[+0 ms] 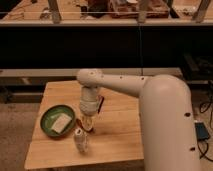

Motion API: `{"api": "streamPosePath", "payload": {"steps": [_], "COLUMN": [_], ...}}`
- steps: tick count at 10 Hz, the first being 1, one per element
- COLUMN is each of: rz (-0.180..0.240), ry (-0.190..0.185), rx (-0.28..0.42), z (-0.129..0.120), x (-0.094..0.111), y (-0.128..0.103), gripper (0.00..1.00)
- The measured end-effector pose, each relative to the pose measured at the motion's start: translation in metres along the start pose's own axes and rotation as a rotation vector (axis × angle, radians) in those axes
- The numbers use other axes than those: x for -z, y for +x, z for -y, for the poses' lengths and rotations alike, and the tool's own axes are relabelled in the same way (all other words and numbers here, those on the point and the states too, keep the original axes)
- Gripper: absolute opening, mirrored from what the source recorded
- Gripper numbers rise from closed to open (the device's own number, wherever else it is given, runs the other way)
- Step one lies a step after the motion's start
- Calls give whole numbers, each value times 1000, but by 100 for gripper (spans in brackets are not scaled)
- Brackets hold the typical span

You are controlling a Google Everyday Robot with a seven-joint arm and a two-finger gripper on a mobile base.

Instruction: Knock the bottle over

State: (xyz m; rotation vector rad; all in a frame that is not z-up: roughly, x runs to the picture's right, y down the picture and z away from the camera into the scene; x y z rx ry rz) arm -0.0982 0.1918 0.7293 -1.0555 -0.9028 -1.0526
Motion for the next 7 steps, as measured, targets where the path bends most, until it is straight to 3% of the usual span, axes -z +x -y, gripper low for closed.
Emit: {"api": "streamPosePath", "payload": {"steps": [2, 3, 4, 7], "rz": [46, 62, 83, 148], "ry": [-91, -167, -211, -356], "rx": [97, 190, 259, 472], "z": [21, 40, 51, 61], "x": [-17, -26, -29, -40], "y": [-7, -17, -26, -51], "gripper": [0, 0, 0, 0]}}
